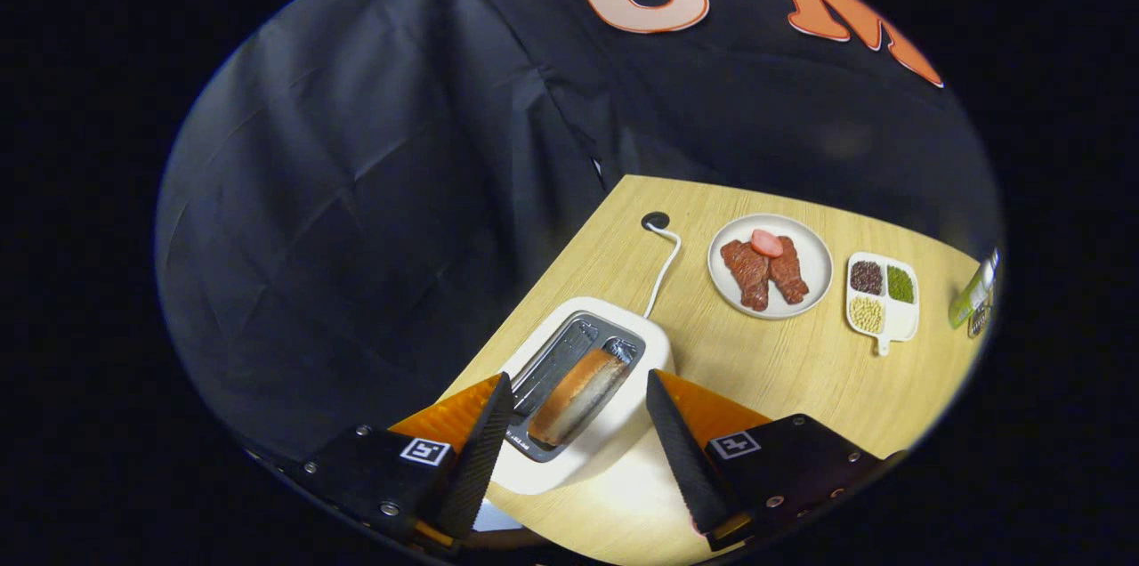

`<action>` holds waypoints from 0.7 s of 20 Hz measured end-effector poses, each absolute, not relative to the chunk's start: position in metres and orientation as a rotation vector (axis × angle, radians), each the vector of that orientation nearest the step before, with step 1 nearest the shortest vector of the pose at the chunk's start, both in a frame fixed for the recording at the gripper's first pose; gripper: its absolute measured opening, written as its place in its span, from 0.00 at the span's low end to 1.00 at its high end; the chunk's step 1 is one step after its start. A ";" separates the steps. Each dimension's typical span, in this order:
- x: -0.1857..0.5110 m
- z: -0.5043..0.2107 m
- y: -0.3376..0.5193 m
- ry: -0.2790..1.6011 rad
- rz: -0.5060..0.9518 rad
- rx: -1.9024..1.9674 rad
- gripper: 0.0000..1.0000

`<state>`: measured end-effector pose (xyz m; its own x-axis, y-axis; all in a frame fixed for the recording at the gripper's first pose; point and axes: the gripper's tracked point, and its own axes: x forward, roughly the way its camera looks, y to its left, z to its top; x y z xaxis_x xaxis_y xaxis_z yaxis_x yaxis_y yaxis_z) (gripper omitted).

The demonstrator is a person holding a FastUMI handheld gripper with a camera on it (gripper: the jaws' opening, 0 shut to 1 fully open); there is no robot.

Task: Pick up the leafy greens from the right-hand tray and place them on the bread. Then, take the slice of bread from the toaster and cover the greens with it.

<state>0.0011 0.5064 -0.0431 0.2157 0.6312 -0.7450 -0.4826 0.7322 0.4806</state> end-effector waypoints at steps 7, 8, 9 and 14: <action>-0.004 -0.066 0.522 1.183 0.734 0.059 0.85; -0.007 -0.071 0.523 1.200 0.728 0.044 0.84; -0.009 -0.073 0.524 1.218 0.724 0.037 0.81; -0.010 -0.075 0.531 1.225 0.714 0.063 0.65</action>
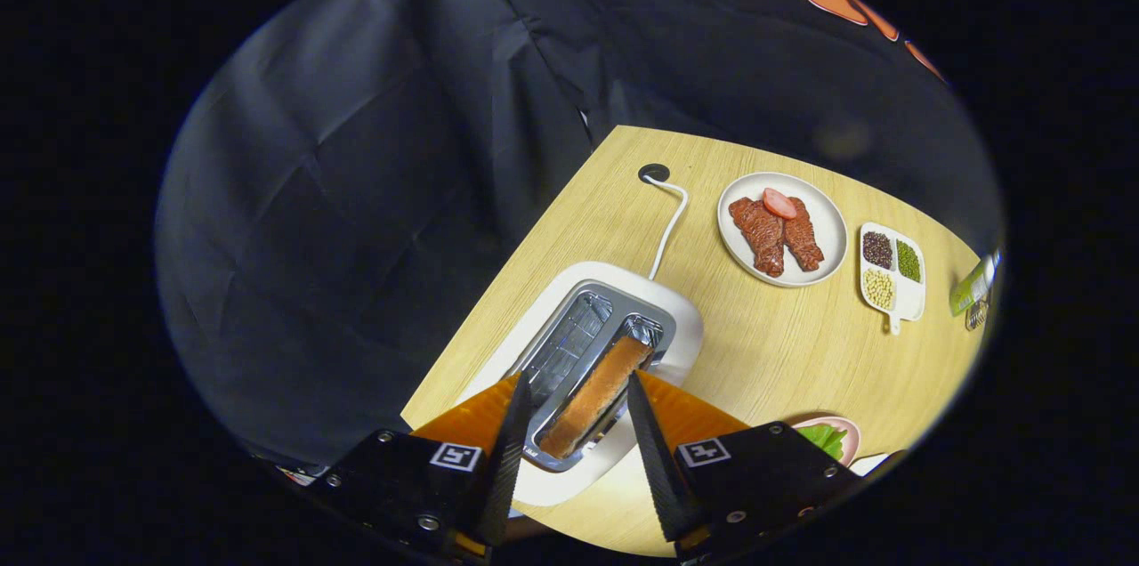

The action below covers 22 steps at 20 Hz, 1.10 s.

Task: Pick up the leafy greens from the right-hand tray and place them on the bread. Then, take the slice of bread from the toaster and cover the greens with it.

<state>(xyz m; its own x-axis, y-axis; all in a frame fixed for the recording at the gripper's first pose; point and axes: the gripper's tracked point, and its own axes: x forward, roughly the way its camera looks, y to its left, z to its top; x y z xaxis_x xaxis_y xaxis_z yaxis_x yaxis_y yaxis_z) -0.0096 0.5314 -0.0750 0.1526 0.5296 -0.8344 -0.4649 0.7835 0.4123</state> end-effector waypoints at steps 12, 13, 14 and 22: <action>-0.009 -0.066 0.517 1.235 0.717 0.206 0.12; -0.007 -0.062 0.513 1.222 0.726 0.224 0.11; -0.007 -0.055 0.509 1.208 0.731 0.244 0.11; -0.009 0.001 0.467 1.053 0.787 0.339 0.10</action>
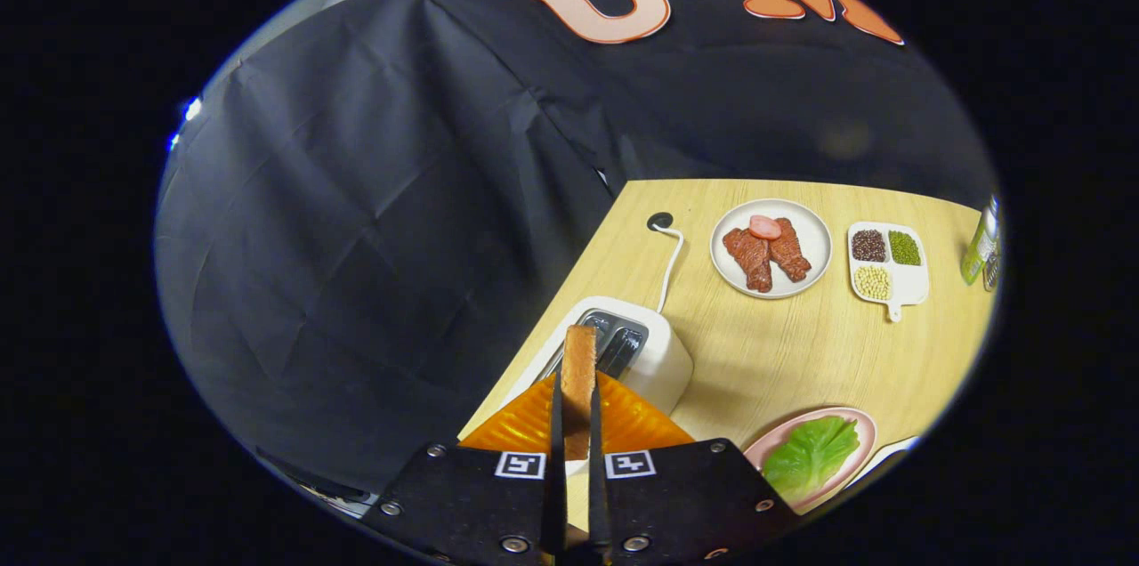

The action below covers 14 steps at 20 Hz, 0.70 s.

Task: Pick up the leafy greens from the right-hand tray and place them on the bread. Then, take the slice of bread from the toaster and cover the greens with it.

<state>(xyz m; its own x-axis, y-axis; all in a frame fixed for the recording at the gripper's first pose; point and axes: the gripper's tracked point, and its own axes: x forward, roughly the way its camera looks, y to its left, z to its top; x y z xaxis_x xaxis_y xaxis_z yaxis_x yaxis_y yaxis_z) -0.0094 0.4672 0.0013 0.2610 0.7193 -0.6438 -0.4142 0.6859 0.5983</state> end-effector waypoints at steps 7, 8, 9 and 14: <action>-0.016 0.012 0.414 0.976 0.764 0.399 0.10; -0.016 0.008 0.403 0.975 0.752 0.408 0.10; -0.015 0.004 0.395 0.977 0.738 0.420 0.10; -0.016 -0.029 0.352 0.985 0.652 0.444 0.10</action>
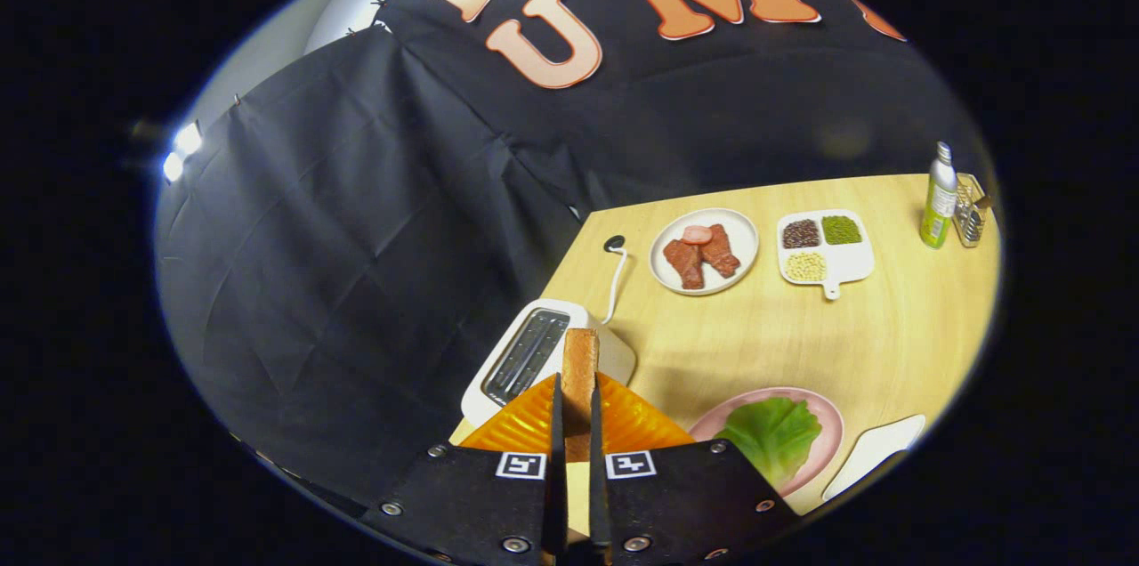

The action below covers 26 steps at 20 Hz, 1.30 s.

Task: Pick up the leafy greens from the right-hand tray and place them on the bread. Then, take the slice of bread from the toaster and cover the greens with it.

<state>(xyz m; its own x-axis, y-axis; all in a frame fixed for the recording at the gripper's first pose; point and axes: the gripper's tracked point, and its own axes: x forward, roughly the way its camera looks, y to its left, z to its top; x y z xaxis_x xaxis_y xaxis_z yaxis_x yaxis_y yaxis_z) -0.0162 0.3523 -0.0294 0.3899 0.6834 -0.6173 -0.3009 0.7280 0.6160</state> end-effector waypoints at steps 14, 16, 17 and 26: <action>-0.060 -0.122 0.287 1.099 0.510 0.536 0.10; -0.064 -0.131 0.278 1.095 0.499 0.515 0.10; -0.069 -0.138 0.274 1.104 0.498 0.494 0.10; -0.069 -0.164 0.248 1.078 0.477 0.391 0.10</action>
<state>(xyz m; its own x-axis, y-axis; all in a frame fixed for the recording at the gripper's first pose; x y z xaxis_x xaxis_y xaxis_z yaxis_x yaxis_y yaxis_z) -0.0692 0.2482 -0.1644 0.3898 0.5487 -0.7396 -0.1786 0.8329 0.5238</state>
